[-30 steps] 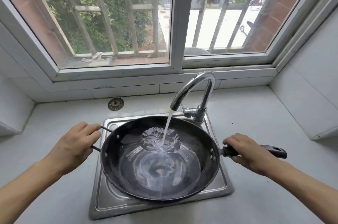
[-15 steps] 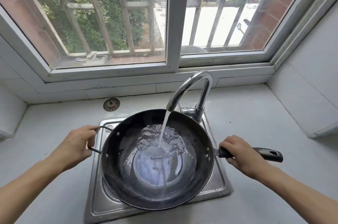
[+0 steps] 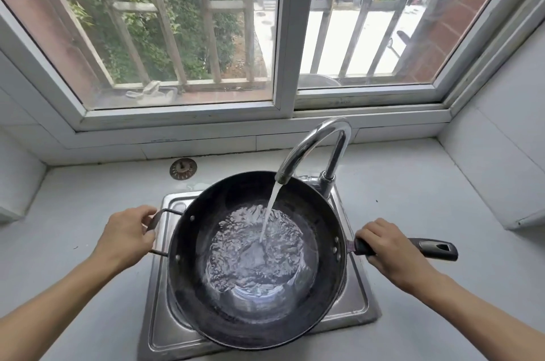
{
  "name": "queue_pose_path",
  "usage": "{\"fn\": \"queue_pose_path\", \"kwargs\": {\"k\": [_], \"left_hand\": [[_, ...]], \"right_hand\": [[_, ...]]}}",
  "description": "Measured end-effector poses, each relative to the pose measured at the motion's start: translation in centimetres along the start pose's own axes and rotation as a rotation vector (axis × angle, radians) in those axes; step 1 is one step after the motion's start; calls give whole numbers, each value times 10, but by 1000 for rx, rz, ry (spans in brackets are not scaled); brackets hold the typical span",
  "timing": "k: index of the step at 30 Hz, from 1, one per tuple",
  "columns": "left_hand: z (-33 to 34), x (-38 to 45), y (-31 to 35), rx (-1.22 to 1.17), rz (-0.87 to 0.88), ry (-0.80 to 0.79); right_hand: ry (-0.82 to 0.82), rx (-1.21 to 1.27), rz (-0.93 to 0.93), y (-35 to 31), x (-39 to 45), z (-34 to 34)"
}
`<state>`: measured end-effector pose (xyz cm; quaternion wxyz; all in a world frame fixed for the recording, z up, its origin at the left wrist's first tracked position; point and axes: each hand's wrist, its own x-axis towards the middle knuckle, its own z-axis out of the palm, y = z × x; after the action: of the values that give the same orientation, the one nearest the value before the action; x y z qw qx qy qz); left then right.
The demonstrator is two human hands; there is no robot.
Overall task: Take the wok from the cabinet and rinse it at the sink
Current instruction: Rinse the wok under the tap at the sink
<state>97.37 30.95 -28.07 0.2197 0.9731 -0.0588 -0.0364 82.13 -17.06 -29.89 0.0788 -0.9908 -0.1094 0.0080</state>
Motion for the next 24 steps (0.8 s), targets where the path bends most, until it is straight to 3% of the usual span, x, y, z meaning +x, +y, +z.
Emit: {"fn": "queue_pose_path", "kwargs": {"k": [16, 24], "left_hand": [[1, -1, -8, 128, 69, -13], [2, 7, -15, 107, 68, 3]], "right_hand": [[-118, 123, 53, 3, 8, 7], [4, 105, 77, -5, 14, 9]]}}
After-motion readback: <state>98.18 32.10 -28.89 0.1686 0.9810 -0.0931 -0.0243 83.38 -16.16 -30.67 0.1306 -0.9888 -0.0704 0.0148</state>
